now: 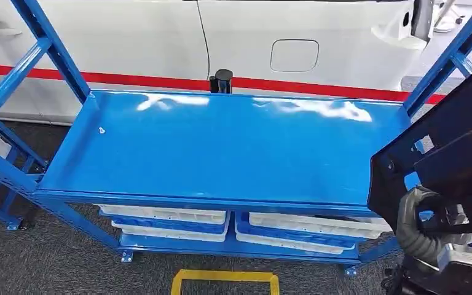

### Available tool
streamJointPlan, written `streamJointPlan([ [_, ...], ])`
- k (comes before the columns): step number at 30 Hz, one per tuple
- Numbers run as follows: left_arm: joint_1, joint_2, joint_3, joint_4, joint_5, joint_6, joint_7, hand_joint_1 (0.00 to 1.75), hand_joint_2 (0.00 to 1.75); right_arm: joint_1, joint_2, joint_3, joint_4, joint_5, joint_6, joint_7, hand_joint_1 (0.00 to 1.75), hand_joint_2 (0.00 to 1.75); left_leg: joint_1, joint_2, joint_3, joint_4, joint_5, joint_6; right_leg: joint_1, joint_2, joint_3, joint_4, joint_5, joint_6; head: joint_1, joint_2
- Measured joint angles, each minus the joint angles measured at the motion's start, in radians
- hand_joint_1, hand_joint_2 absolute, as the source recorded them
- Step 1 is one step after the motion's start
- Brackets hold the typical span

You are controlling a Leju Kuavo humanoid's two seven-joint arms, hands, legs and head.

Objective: Take the parts from the cabinet and place them on the table.

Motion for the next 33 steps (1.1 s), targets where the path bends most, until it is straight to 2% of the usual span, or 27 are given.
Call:
streamJointPlan([
  [1,0.0,0.0,0.0,0.0,0.0,0.0,0.0,0.0,1.75,0.0,-0.001,0.0,0.0,0.0,0.0,0.0,1.75,1.75,0.0,0.0,-0.007,0.003,0.005,-0.002,0.0,0.0,0.043,-0.063,0.026,0.01,0.0,0.0],
  [2,0.0,0.0,0.0,0.0,0.0,0.0,0.0,0.0,1.75,0.0,-0.002,0.0,0.0,0.0,0.0,-0.001,1.75,1.75,0.0,0.0,-0.013,0.005,0.009,-0.005,-0.001,0.0,0.105,-0.16,0.055,0.018,0.0,0.0],
  [3,0.0,-0.001,0.0,0.0,0.003,0.001,0.0,0.0,1.75,0.0,-0.005,0.0,0.0,-0.001,0.0,-0.002,1.75,1.75,0.0,-0.001,-0.016,0.008,0.013,-0.009,-0.002,0.0,0.166,-0.255,0.072,0.02,0.0,0.0],
  [4,0.0,-0.001,0.0,0.0,0.006,0.003,0.0,0.0,1.75,-0.001,-0.009,0.0,0.0,-0.001,0.0,-0.003,1.75,1.75,-0.007,-0.002,-0.023,0.012,0.016,-0.014,0.004,0.001,0.211,-0.324,0.061,0.011,0.001,0.0],
  [7,0.0,-0.005,0.0,0.001,0.006,0.004,0.001,0.0,1.75,0.005,-0.026,-0.01,0.0,-0.01,0.0,-0.006,1.75,1.75,-0.009,-0.004,-0.029,0.016,0.032,-0.029,0.01,0.003,0.183,-0.311,0.073,0.001,-0.004,0.0],
  [8,0.002,-0.006,0.0,0.001,-0.001,0.003,0.001,0.0,1.75,0.007,-0.029,-0.016,0.0,-0.01,0.001,-0.008,1.75,1.75,-0.01,-0.005,-0.031,0.017,0.036,-0.034,0.004,0.002,0.178,-0.313,0.078,-0.007,-0.005,0.0],
  [9,0.002,-0.005,0.0,0.001,-0.011,0.0,0.001,0.0,1.75,0.008,-0.03,-0.021,-0.002,-0.011,0.006,-0.01,1.75,1.75,-0.003,-0.008,-0.04,0.028,0.018,-0.041,-0.011,0.0,0.173,-0.314,0.087,-0.02,-0.005,0.0],
  [11,0.002,-0.004,-0.007,0.002,-0.029,-0.01,0.0,0.0,1.75,0.02,-0.031,-0.025,-0.016,0.003,0.02,-0.011,1.75,1.75,0.0,-0.008,-0.077,0.125,-0.089,-0.051,-0.008,-0.004,0.157,-0.314,0.101,-0.041,-0.01,0.0],
  [12,0.002,0.0,-0.013,0.002,-0.039,-0.014,0.0,0.0,1.75,0.028,-0.031,-0.028,-0.026,0.013,0.032,-0.011,1.75,1.75,0.002,-0.008,-0.099,0.199,-0.14,-0.056,-0.006,-0.006,0.15,-0.313,0.108,-0.043,-0.009,0.0],
  [13,0.002,0.003,-0.017,0.002,-0.044,-0.016,0.001,0.0,1.75,0.038,-0.031,-0.029,-0.032,0.016,0.042,-0.012,1.75,1.75,0.004,-0.008,-0.12,0.273,-0.174,-0.06,-0.004,-0.006,0.142,-0.311,0.115,-0.043,-0.01,0.0],
  [14,0.003,0.01,-0.019,0.003,-0.049,-0.014,0.005,0.0,1.75,0.048,-0.031,-0.03,-0.034,0.016,0.052,-0.016,1.75,1.75,0.007,-0.008,-0.124,0.315,-0.18,-0.063,-0.003,-0.007,0.131,-0.308,0.123,-0.044,-0.01,0.0],
  [15,0.003,0.015,-0.022,0.003,-0.055,-0.01,0.01,0.0,1.75,0.059,-0.031,-0.031,-0.034,0.013,0.063,-0.024,1.75,1.75,0.008,-0.008,-0.107,0.308,-0.163,-0.063,-0.002,-0.006,0.121,-0.304,0.129,-0.041,-0.01,0.0],
  [16,0.003,0.02,-0.026,0.003,-0.063,-0.005,0.013,0.0,1.75,0.067,-0.031,-0.033,-0.033,0.01,0.072,-0.032,1.75,1.75,0.008,-0.008,-0.067,0.257,-0.131,-0.062,-0.002,-0.006,0.112,-0.299,0.131,-0.038,-0.01,0.0],
  [18,0.003,0.032,-0.034,0.004,-0.074,0.002,0.016,0.0,1.75,0.071,-0.03,-0.034,-0.032,0.016,0.087,-0.044,1.75,1.75,0.009,-0.008,0.039,0.094,-0.072,-0.058,-0.004,-0.005,0.1,-0.287,0.134,-0.033,-0.011,0.0],
  [19,0.002,0.04,-0.036,0.004,-0.074,0.003,0.018,0.0,1.75,0.07,-0.03,-0.034,-0.031,0.026,0.095,-0.047,1.75,1.75,0.009,-0.01,0.083,0.018,-0.091,-0.053,-0.003,-0.006,0.093,-0.28,0.136,-0.029,-0.011,0.0],
  [20,0.004,0.045,-0.039,0.004,-0.074,0.003,0.02,0.0,1.75,0.069,-0.031,-0.035,-0.028,0.031,0.097,-0.048,1.75,1.75,0.003,-0.011,0.08,0.019,-0.077,-0.048,0.005,-0.006,0.088,-0.278,0.142,-0.021,-0.009,0.0],
  [22,0.006,0.052,-0.04,0.005,-0.074,0.003,0.035,0.0,1.75,0.062,-0.031,-0.034,-0.022,0.034,0.104,-0.047,1.75,1.75,-0.003,-0.011,0.068,0.021,-0.075,-0.041,0.002,-0.006,0.083,-0.278,0.152,-0.005,-0.011,0.0],
  [23,0.008,0.054,-0.041,0.005,-0.075,0.004,0.049,0.0,1.75,0.059,-0.029,-0.034,-0.018,0.035,0.108,-0.043,1.75,1.75,-0.005,-0.01,0.064,0.019,-0.068,-0.031,0.001,-0.006,0.082,-0.284,0.16,0.006,-0.008,0.0],
  [24,0.01,0.053,-0.041,0.005,-0.075,0.006,0.059,0.0,1.75,0.059,-0.031,-0.034,-0.013,0.037,0.11,-0.042,1.75,1.75,0.005,-0.006,0.052,0.005,-0.051,-0.015,0.008,-0.006,0.077,-0.278,0.158,0.013,-0.008,0.0],
  [25,0.01,0.054,-0.041,0.005,-0.075,0.008,0.063,0.0,1.75,0.058,-0.031,-0.034,-0.009,0.037,0.11,-0.04,1.75,1.75,0.002,-0.004,0.044,0.002,-0.043,-0.008,0.003,-0.004,0.057,-0.258,0.132,0.007,-0.008,0.0],
  [26,0.011,0.055,-0.041,0.005,-0.075,0.013,0.067,0.0,1.75,0.058,-0.031,-0.034,-0.006,0.039,0.111,-0.04,1.75,1.75,0.002,-0.003,0.033,0.002,-0.033,0.002,0.004,-0.004,0.038,-0.208,0.086,-0.003,0.0,0.0],
  [27,0.013,0.055,-0.041,0.005,-0.073,0.016,0.075,0.0,1.75,0.055,-0.032,-0.034,-0.002,0.042,0.111,-0.039,1.75,1.75,0.001,-0.003,0.02,0.002,-0.023,0.003,0.004,-0.004,0.014,-0.133,0.037,-0.01,0.002,0.0],
  [28,0.015,0.055,-0.041,0.005,-0.07,0.018,0.079,0.0,1.75,0.055,-0.032,-0.034,0.002,0.044,0.111,-0.037,1.75,1.75,-0.001,-0.002,0.007,0.003,-0.014,0.003,0.004,-0.004,-0.008,-0.056,-0.002,-0.012,0.002,0.0],
  [29,0.016,0.053,-0.04,0.005,-0.059,0.019,0.086,0.0,1.75,0.054,-0.032,-0.035,0.006,0.046,0.11,-0.035,1.75,1.75,-0.002,-0.001,-0.006,0.004,-0.004,0.004,0.004,-0.004,-0.019,0.005,-0.023,-0.008,0.002,0.0],
  [30,0.017,0.05,-0.037,0.005,-0.047,0.019,0.093,0.0,1.75,0.053,-0.032,-0.037,0.01,0.05,0.108,-0.034,1.75,1.75,-0.003,0.0,-0.018,0.005,0.005,0.003,0.003,-0.004,-0.012,0.024,-0.018,0.001,0.002,0.0],
  [31,0.017,0.046,-0.033,0.005,-0.034,0.018,0.095,0.0,1.75,0.052,-0.032,-0.039,0.011,0.056,0.108,-0.034,1.75,1.75,-0.003,0.001,-0.023,0.006,0.014,0.001,0.003,-0.004,0.019,-0.006,0.004,0.014,0.002,0.0],
  [33,0.016,0.032,-0.019,0.005,-0.008,0.013,0.11,0.0,1.75,0.045,-0.033,-0.046,0.009,0.078,0.108,-0.029,1.75,1.75,-0.002,0.001,-0.041,0.009,0.029,-0.004,0.003,-0.004,0.128,-0.164,0.063,0.032,0.003,0.0],
])
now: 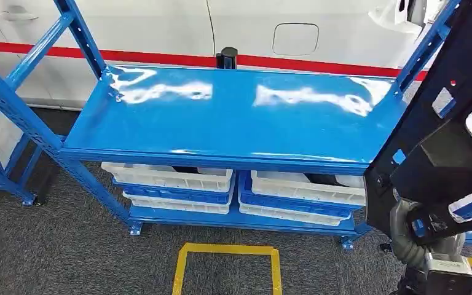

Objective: Take the parts from the cabinet and place them on the table.

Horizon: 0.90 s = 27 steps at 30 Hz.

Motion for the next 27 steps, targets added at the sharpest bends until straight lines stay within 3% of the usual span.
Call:
streamJointPlan([
  [1,0.0,-0.007,0.007,0.0,0.008,-0.002,0.005,0.0,1.75,-0.004,0.0,-0.001,-0.004,0.009,0.0,0.004,1.75,1.75,0.0,0.0,-0.005,0.004,0.006,-0.005,-0.001,0.0,0.067,-0.102,0.009,-0.001,0.0,0.0],
  [2,-0.001,-0.011,0.013,0.0,0.01,-0.002,0.008,0.0,1.75,-0.009,0.0,-0.001,-0.007,0.015,0.001,0.005,1.75,1.75,-0.007,0.0,-0.012,0.007,0.012,-0.012,0.005,0.002,0.111,-0.166,-0.011,-0.012,0.0,0.0],
  [5,-0.001,-0.022,0.024,0.0,0.014,-0.005,0.013,0.0,1.75,-0.009,-0.002,-0.004,-0.011,0.019,0.001,0.007,1.75,1.75,-0.006,0.001,-0.015,0.003,0.034,-0.028,0.012,0.004,0.084,-0.162,-0.005,-0.031,-0.003,0.0],
  [6,0.0,-0.024,0.027,0.0,0.015,-0.005,0.015,0.0,1.75,-0.009,-0.001,-0.004,-0.012,0.019,0.001,0.008,1.75,1.75,-0.006,0.0,-0.02,0.003,0.04,-0.035,0.004,0.004,0.076,-0.165,0.005,-0.045,-0.003,0.0],
  [7,0.0,-0.026,0.031,0.0,0.017,-0.005,0.015,0.0,1.75,-0.013,-0.001,-0.004,-0.013,0.019,0.001,0.009,1.75,1.75,-0.001,-0.006,-0.033,0.021,0.007,-0.042,-0.004,0.0,0.065,-0.166,0.017,-0.06,-0.004,0.0],
  [8,0.001,-0.027,0.033,0.0,0.017,-0.006,0.016,0.0,1.75,-0.013,-0.001,-0.004,-0.013,0.02,0.002,0.009,1.75,1.75,0.0,-0.006,-0.047,0.06,-0.049,-0.046,-0.003,-0.001,0.054,-0.166,0.026,-0.074,-0.008,0.0],
  [9,0.001,-0.028,0.035,0.0,0.018,-0.006,0.016,0.0,1.75,-0.013,-0.001,-0.005,-0.015,0.02,0.002,0.009,1.75,1.75,0.002,-0.007,-0.066,0.127,-0.11,-0.052,-0.003,-0.002,0.043,-0.166,0.035,-0.078,-0.011,0.0],
  [10,0.001,-0.028,0.037,0.0,0.018,-0.006,0.016,0.0,1.75,-0.013,-0.001,-0.005,-0.015,0.02,0.002,0.009,1.75,1.75,0.003,-0.007,-0.09,0.216,-0.165,-0.058,-0.002,-0.002,0.031,-0.164,0.046,-0.079,-0.01,0.0],
  [11,0.0,-0.028,0.038,0.0,0.018,-0.006,0.016,0.0,1.75,-0.013,-0.001,-0.005,-0.015,0.02,0.002,0.009,1.75,1.75,0.003,-0.006,-0.106,0.285,-0.192,-0.061,-0.001,-0.002,0.025,-0.162,0.056,-0.078,-0.011,0.0],
  [12,0.001,-0.029,0.038,0.0,0.018,-0.007,0.016,0.0,1.75,-0.013,-0.001,-0.005,-0.015,0.02,0.002,0.009,1.75,1.75,0.004,-0.006,-0.106,0.322,-0.188,-0.063,-0.001,-0.002,0.009,-0.158,0.065,-0.075,-0.011,0.0],
  [13,0.0,-0.029,0.039,0.0,0.018,-0.008,0.016,0.0,1.75,-0.013,-0.001,-0.005,-0.015,0.02,0.002,0.009,1.75,1.75,0.006,-0.006,-0.08,0.307,-0.159,-0.063,-0.001,-0.001,-0.006,-0.152,0.072,-0.071,-0.011,0.0],
  [14,0.0,-0.03,0.039,0.0,0.018,-0.008,0.016,0.0,1.75,-0.013,-0.001,-0.005,-0.015,0.02,0.002,0.01,1.75,1.75,0.008,-0.006,-0.035,0.25,-0.127,-0.062,-0.001,-0.001,-0.018,-0.144,0.076,-0.067,-0.012,0.0],
  [15,0.0,-0.029,0.039,0.0,0.018,-0.008,0.016,0.0,1.75,-0.013,0.0,-0.005,-0.015,0.02,0.002,0.01,1.75,1.75,0.009,-0.006,0.032,0.154,-0.099,-0.059,-0.002,-0.001,-0.029,-0.136,0.079,-0.067,-0.012,0.0],
  [16,-0.002,-0.029,0.039,0.0,0.018,-0.008,0.016,0.0,1.75,-0.013,0.0,-0.005,-0.015,0.02,0.002,0.01,1.75,1.75,0.011,-0.007,0.098,0.061,-0.092,-0.055,-0.002,-0.001,-0.036,-0.128,0.081,-0.063,-0.012,0.0],
  [17,-0.006,-0.029,0.039,0.0,0.018,-0.008,0.016,0.0,1.75,-0.013,0.0,-0.005,-0.016,0.021,0.002,0.01,1.75,1.75,0.009,-0.01,0.134,0.003,-0.121,-0.05,0.004,-0.001,-0.045,-0.121,0.084,-0.058,-0.012,0.0],
  [18,-0.006,-0.03,0.039,0.0,0.018,-0.008,0.016,0.0,1.75,-0.014,-0.001,-0.006,-0.018,0.021,0.003,0.011,1.75,1.75,0.003,-0.011,0.121,0.012,-0.11,-0.039,0.005,-0.002,-0.047,-0.122,0.09,-0.049,-0.007,0.0],
  [20,-0.006,-0.035,0.04,0.0,0.021,-0.013,0.019,0.0,1.75,-0.015,-0.001,-0.005,-0.024,0.025,0.016,0.015,1.75,1.75,-0.004,-0.01,0.112,0.009,-0.106,-0.028,0.003,-0.003,-0.05,-0.125,0.103,-0.031,-0.01,0.0],
  [21,-0.006,-0.04,0.042,0.0,0.027,-0.021,0.019,0.0,1.75,-0.015,-0.003,-0.007,-0.03,0.025,0.024,0.021,1.75,1.75,-0.003,-0.009,0.107,0.0,-0.094,-0.014,0.005,-0.003,-0.053,-0.127,0.112,-0.02,-0.01,0.0],
  [22,-0.007,-0.049,0.045,0.0,0.029,-0.024,0.019,0.0,1.75,-0.016,-0.01,-0.008,-0.034,0.027,0.032,0.022,1.75,1.75,0.005,-0.002,0.097,-0.007,-0.08,-0.002,0.003,-0.002,-0.06,-0.114,0.098,-0.02,-0.01,0.0],
  [23,-0.009,-0.052,0.049,0.0,0.03,-0.033,0.018,0.0,1.75,-0.017,-0.015,-0.009,-0.037,0.026,0.04,0.025,1.75,1.75,0.002,-0.002,0.086,-0.01,-0.071,0.008,0.004,0.0,-0.08,-0.085,0.059,-0.027,-0.007,0.0],
  [25,-0.01,-0.061,0.054,0.001,0.041,-0.053,0.016,0.0,1.75,-0.026,-0.031,-0.008,-0.038,0.024,0.055,0.042,1.75,1.75,0.001,0.001,0.06,-0.01,-0.05,0.011,0.004,0.001,-0.123,0.058,-0.044,-0.04,0.002,0.0],
  [26,-0.011,-0.065,0.057,0.001,0.045,-0.057,0.016,0.0,1.75,-0.029,-0.039,-0.007,-0.038,0.029,0.059,0.051,1.75,1.75,0.0,0.002,0.045,-0.008,-0.039,0.012,0.004,0.001,-0.139,0.13,-0.079,-0.039,0.001,0.0],
  [27,-0.011,-0.069,0.062,0.001,0.053,-0.062,0.016,0.0,1.75,-0.03,-0.047,-0.006,-0.038,0.033,0.06,0.056,1.75,1.75,-0.001,0.003,0.03,-0.007,-0.029,0.011,0.003,0.001,-0.142,0.178,-0.086,-0.03,0.002,0.0],
])
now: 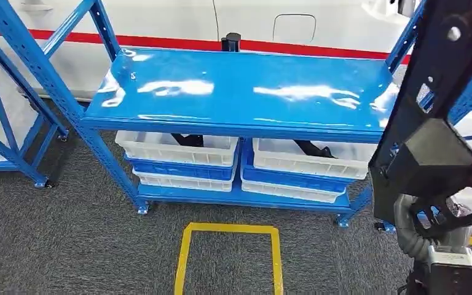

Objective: Take the parts from the cabinet and place them on the table.

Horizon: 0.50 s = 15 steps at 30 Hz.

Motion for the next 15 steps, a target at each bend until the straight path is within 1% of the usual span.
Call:
streamJointPlan([
  [1,0.0,-0.005,0.005,0.0,0.01,-0.007,0.005,0.0,1.75,-0.001,-0.006,0.001,0.0,0.001,0.0,0.007,1.75,1.75,0.0,0.001,-0.007,0.001,0.01,-0.001,-0.001,0.0,0.016,0.004,0.015,0.012,0.0,0.0],
  [2,0.0,-0.006,0.011,0.0,0.018,-0.015,0.011,0.0,1.75,-0.003,-0.011,0.002,0.0,-0.003,0.002,0.014,1.75,1.75,0.0,0.001,-0.02,0.002,0.019,-0.003,-0.002,0.0,0.05,-0.031,0.043,0.026,0.0,0.0],
  [3,0.0,-0.01,0.019,0.0,0.022,-0.026,0.022,0.0,1.75,-0.006,-0.019,0.003,0.0,-0.01,0.007,0.019,1.75,1.75,0.0,0.001,-0.032,0.004,0.029,-0.006,-0.003,0.0,0.103,-0.103,0.077,0.037,0.0,0.0],
  [4,0.0,-0.011,0.022,0.0,0.024,-0.034,0.026,0.0,1.75,-0.011,-0.024,0.003,0.0,-0.014,0.011,0.022,1.75,1.75,0.001,0.0,-0.042,0.007,0.036,-0.01,-0.004,0.0,0.17,-0.199,0.097,0.041,0.001,0.0],
  [5,0.0,-0.011,0.025,0.0,0.024,-0.042,0.026,0.0,1.75,-0.015,-0.031,0.003,0.0,-0.012,0.013,0.022,1.75,1.75,-0.003,-0.001,-0.049,0.012,0.042,-0.017,-0.003,0.0,0.235,-0.294,0.084,0.034,0.001,0.0],
  [6,0.0,-0.012,0.027,0.0,0.024,-0.042,0.021,0.0,1.75,-0.017,-0.037,0.003,-0.002,-0.006,0.014,0.022,1.75,1.75,-0.007,0.0,-0.055,0.018,0.049,-0.021,0.006,0.002,0.274,-0.363,0.063,0.02,0.002,0.0],
  [7,0.0,-0.01,0.03,0.0,0.024,-0.043,0.01,0.0,1.75,-0.01,-0.041,-0.002,-0.005,0.0,0.014,0.023,1.75,1.75,-0.008,-0.003,-0.057,0.016,0.061,-0.026,0.007,0.003,0.255,-0.357,0.064,0.013,-0.003,0.0],
  [8,0.0,-0.005,0.035,0.0,0.026,-0.043,-0.001,0.0,1.75,0.0,-0.043,-0.01,-0.016,0.008,0.017,0.022,1.75,1.75,-0.007,-0.003,-0.059,0.016,0.067,-0.028,0.007,0.003,0.252,-0.353,0.066,0.009,-0.002,0.0],
  [9,0.002,0.001,0.037,0.0,0.026,-0.041,-0.007,0.0,1.75,0.013,-0.043,-0.017,-0.024,0.014,0.022,0.021,1.75,1.75,-0.007,-0.004,-0.06,0.016,0.073,-0.033,0.008,0.002,0.246,-0.348,0.07,0.004,-0.003,0.0],
  [10,0.005,0.015,0.042,0.0,0.027,-0.038,-0.017,0.0,1.75,0.028,-0.042,-0.026,-0.044,0.019,0.036,0.02,1.75,1.75,-0.006,-0.009,-0.069,0.017,0.067,-0.041,-0.006,0.0,0.241,-0.349,0.079,-0.01,-0.003,0.0],
  [11,0.009,0.026,0.046,0.0,0.033,-0.037,-0.024,0.0,1.75,0.04,-0.042,-0.028,-0.061,0.028,0.05,0.026,1.75,1.75,0.0,-0.009,-0.077,0.04,0.024,-0.049,-0.007,-0.002,0.232,-0.349,0.086,-0.023,-0.004,0.0],
  [12,0.012,0.037,0.051,0.0,0.041,-0.039,-0.029,0.0,1.75,0.05,-0.042,-0.028,-0.072,0.034,0.058,0.035,1.75,1.75,0.003,-0.009,-0.093,0.094,-0.036,-0.054,-0.006,-0.003,0.224,-0.349,0.094,-0.036,-0.005,0.0],
  [13,0.014,0.047,0.059,-0.001,0.042,-0.042,-0.036,0.0,1.75,0.063,-0.04,-0.027,-0.084,0.044,0.066,0.047,1.75,1.75,0.003,-0.01,-0.114,0.17,-0.093,-0.058,-0.004,-0.003,0.215,-0.348,0.1,-0.044,-0.005,0.0],
  [14,0.016,0.07,0.067,-0.003,0.036,-0.045,-0.034,0.0,1.75,0.083,-0.034,-0.023,-0.099,0.055,0.069,0.061,1.75,1.75,0.003,-0.01,-0.135,0.253,-0.139,-0.062,-0.001,-0.004,0.206,-0.347,0.108,-0.046,-0.007,0.0],
  [15,0.019,0.079,0.07,-0.007,0.026,-0.041,-0.023,0.0,1.75,0.102,-0.029,-0.019,-0.106,0.061,0.066,0.064,1.75,1.75,0.003,-0.009,-0.144,0.31,-0.153,-0.064,0.001,-0.005,0.196,-0.344,0.113,-0.046,-0.006,0.0],
])
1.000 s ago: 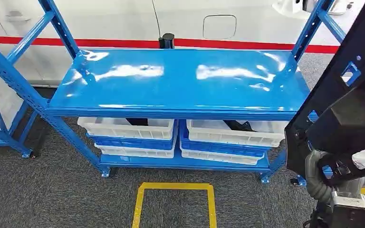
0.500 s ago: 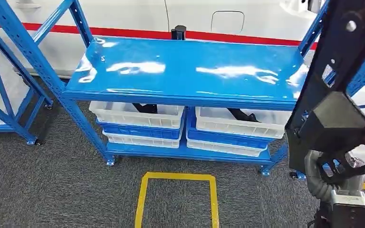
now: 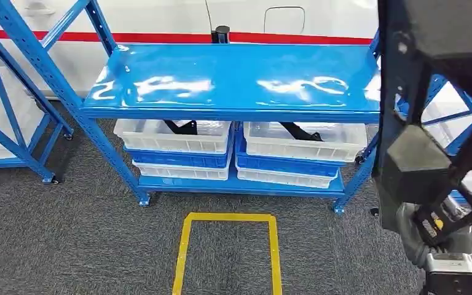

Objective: Take the parts from the cabinet and place them on the table.

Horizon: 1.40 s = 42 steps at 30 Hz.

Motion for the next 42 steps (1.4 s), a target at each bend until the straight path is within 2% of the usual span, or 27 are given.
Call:
streamJointPlan([
  [2,0.006,0.012,0.005,-0.005,-0.02,0.002,0.044,0.0,1.75,0.031,0.013,0.007,-0.01,0.008,-0.018,-0.009,1.75,1.75,0.0,0.0,0.038,-0.009,0.042,0.003,0.001,0.0,-0.017,0.014,0.008,0.004,-0.001,0.0],
  [4,0.015,0.016,0.006,-0.011,-0.03,0.002,0.064,0.0,1.75,0.061,0.027,0.011,-0.027,0.012,-0.041,-0.021,1.75,1.75,0.0,-0.002,0.153,-0.17,0.101,0.013,0.001,0.001,-0.036,0.032,0.01,0.003,-0.003,0.0],
  [5,0.017,0.019,0.007,-0.012,-0.031,0.002,0.066,0.0,1.75,0.07,0.033,0.011,-0.034,0.014,-0.043,-0.023,1.75,1.75,0.0,-0.006,0.2,-0.246,0.094,0.021,0.001,0.001,-0.041,0.038,0.011,0.004,-0.002,0.0],
  [6,0.018,0.02,0.007,-0.013,-0.034,0.002,0.069,0.0,1.75,0.073,0.036,0.012,-0.039,0.015,-0.047,-0.025,1.75,1.75,-0.004,-0.007,0.216,-0.275,0.087,0.023,0.011,0.001,-0.051,0.045,0.014,0.01,-0.002,0.0],
  [9,0.019,0.016,0.004,-0.014,-0.071,-0.001,0.098,0.0,1.75,0.093,0.049,0.013,-0.054,0.021,-0.065,-0.029,1.75,1.75,-0.01,-0.005,0.201,-0.281,0.091,0.03,0.007,0.0,-0.065,0.044,0.031,0.035,-0.002,0.0],
  [10,0.019,0.015,0.002,-0.014,-0.082,-0.002,0.108,0.0,1.75,0.104,0.053,0.013,-0.064,0.022,-0.075,-0.029,1.75,1.75,-0.001,-0.002,0.197,-0.294,0.104,0.047,0.015,0.001,-0.071,0.048,0.029,0.042,-0.002,0.0],
  [12,0.019,0.016,-0.004,-0.014,-0.104,0.0,0.13,0.0,1.75,0.126,0.067,0.012,-0.071,0.024,-0.093,-0.026,1.75,1.75,0.0,0.003,0.184,-0.298,0.119,0.063,0.01,0.004,-0.101,0.109,-0.032,0.035,0.003,0.0],
  [14,0.02,0.017,-0.016,-0.014,-0.127,0.0,0.138,0.0,1.75,0.155,0.087,0.013,-0.074,0.024,-0.105,-0.02,1.75,1.75,-0.002,0.004,0.164,-0.298,0.133,0.065,0.005,0.004,-0.149,0.258,-0.117,0.027,0.007,0.0],
  [15,0.019,0.019,-0.02,-0.014,-0.127,0.003,0.136,0.0,1.75,0.167,0.093,0.015,-0.073,0.009,-0.105,-0.02,1.75,1.75,-0.002,0.004,0.152,-0.296,0.141,0.064,0.004,0.005,-0.166,0.322,-0.139,0.032,0.008,0.0],
  [16,0.019,0.02,-0.02,-0.014,-0.126,0.01,0.133,0.0,1.75,0.167,0.095,0.02,-0.065,-0.022,-0.101,-0.028,1.75,1.75,-0.002,0.006,0.141,-0.295,0.149,0.062,0.002,0.005,-0.165,0.343,-0.136,0.043,0.007,0.0],
  [18,0.019,0.021,-0.021,-0.014,-0.125,0.018,0.132,0.0,1.75,0.154,0.096,0.031,-0.04,-0.069,-0.097,-0.046,1.75,1.75,-0.001,0.01,0.122,-0.293,0.164,0.056,-0.003,0.005,-0.101,0.255,-0.08,0.071,0.007,0.0],
  [20,0.019,0.022,-0.021,-0.014,-0.125,0.02,0.132,0.0,1.75,0.147,0.098,0.039,-0.027,-0.077,-0.096,-0.053,1.75,1.75,-0.001,0.01,0.108,-0.288,0.177,0.047,-0.009,0.005,0.026,0.055,-0.03,0.083,0.008,0.0],
  [21,0.019,0.026,-0.021,-0.015,-0.125,0.02,0.132,0.0,1.75,0.141,0.098,0.043,-0.019,-0.079,-0.096,-0.053,1.75,1.75,-0.006,0.01,0.1,-0.285,0.183,0.04,-0.004,0.007,0.062,-0.002,-0.05,0.072,0.008,0.0],
  [22,0.019,0.026,-0.021,-0.015,-0.125,0.02,0.132,0.0,1.75,0.141,0.098,0.047,-0.014,-0.08,-0.096,-0.053,1.75,1.75,-0.006,0.01,0.1,-0.29,0.195,0.034,0.005,0.011,0.052,0.003,-0.041,0.058,0.003,0.0],
  [24,0.019,0.027,-0.021,-0.015,-0.125,0.02,0.131,0.0,1.75,0.139,0.098,0.05,-0.006,-0.081,-0.096,-0.054,1.75,1.75,-0.005,0.007,0.097,-0.293,0.211,0.028,0.007,0.011,0.033,0.007,-0.034,0.053,0.001,0.0],
  [25,0.021,0.027,-0.021,-0.015,-0.125,0.02,0.131,0.0,1.75,0.139,0.099,0.053,-0.002,-0.082,-0.096,-0.055,1.75,1.75,-0.007,0.004,0.094,-0.294,0.217,0.021,0.0,0.01,0.025,0.002,-0.025,0.04,0.002,0.0],
  [26,0.022,0.028,-0.021,-0.015,-0.125,0.02,0.131,0.0,1.75,0.136,0.1,0.054,0.001,-0.082,-0.096,-0.055,1.75,1.75,-0.001,-0.001,0.083,-0.283,0.19,0.016,-0.015,0.006,0.026,0.0,-0.017,0.029,0.002,0.0],
  [27,0.022,0.028,-0.021,-0.015,-0.125,0.021,0.131,0.0,1.75,0.135,0.102,0.055,0.005,-0.082,-0.096,-0.055,1.75,1.75,-0.001,-0.002,0.069,-0.245,0.14,0.012,-0.013,0.005,0.02,0.001,-0.007,0.011,-0.003,0.0],
  [28,0.022,0.028,-0.021,-0.015,-0.125,0.021,0.131,0.0,1.75,0.135,0.102,0.055,0.008,-0.082,-0.096,-0.055,1.75,1.75,0.0,-0.003,0.046,-0.171,0.081,0.008,-0.011,0.003,0.011,0.001,0.0,0.004,-0.006,0.0],
  [30,0.022,0.029,-0.021,-0.015,-0.125,0.02,0.131,0.0,1.75,0.134,0.103,0.055,0.013,-0.082,-0.096,-0.055,1.75,1.75,0.0,-0.003,-0.004,-0.006,0.006,0.002,-0.008,0.0,-0.011,0.006,0.012,0.004,-0.006,0.0],
  [31,0.023,0.029,-0.021,-0.015,-0.125,0.02,0.131,0.0,1.75,0.134,0.103,0.056,0.016,-0.083,-0.096,-0.055,1.75,1.75,0.001,-0.003,-0.009,0.033,-0.001,0.0,-0.008,0.0,-0.022,0.01,0.017,0.005,-0.006,0.0],
  [33,0.024,0.029,-0.021,-0.015,-0.125,0.02,0.131,0.0,1.75,0.134,0.104,0.055,0.022,-0.083,-0.096,-0.055,1.75,1.75,0.004,-0.003,0.052,-0.043,0.051,0.002,-0.009,0.0,-0.034,0.021,0.018,0.008,-0.006,0.0],
  [35,0.024,0.032,-0.021,-0.015,-0.125,0.021,0.131,0.0,1.75,0.134,0.106,0.056,0.024,-0.083,-0.096,-0.055,1.75,1.75,0.008,-0.004,0.157,-0.221,0.129,0.008,-0.009,0.001,-0.037,0.032,0.017,0.009,-0.007,0.0],
  [36,0.024,0.032,-0.021,-0.015,-0.125,0.02,0.131,0.0,1.75,0.131,0.107,0.055,0.027,-0.083,-0.096,-0.056,1.75,1.75,0.004,-0.009,0.173,-0.247,0.113,0.013,-0.003,0.0,-0.05,0.035,0.017,0.01,-0.005,0.0],
  [40,0.027,0.035,-0.021,-0.015,-0.125,0.021,0.131,0.0,1.75,0.128,0.108,0.056,0.03,-0.083,-0.096,-0.056,1.75,1.75,-0.007,-0.008,0.163,-0.267,0.131,0.031,-0.004,0.003,-0.062,0.032,0.039,0.04,-0.007,0.0],
  [41,0.026,0.034,-0.021,-0.015,-0.125,0.021,0.131,0.0,1.75,0.127,0.108,0.056,0.03,-0.082,-0.096,-0.056,1.75,1.75,0.006,-0.002,0.173,-0.296,0.133,0.04,0.0,0.004,-0.07,0.04,0.022,0.042,-0.005,0.0],
  [42,0.022,0.034,-0.022,-0.015,-0.125,0.02,0.131,0.0,1.75,0.127,0.108,0.056,0.03,-0.082,-0.096,-0.056,1.75,1.75,0.004,-0.006,0.171,-0.303,0.132,0.045,-0.002,0.005,-0.087,0.062,-0.003,0.039,-0.003,0.0],
])
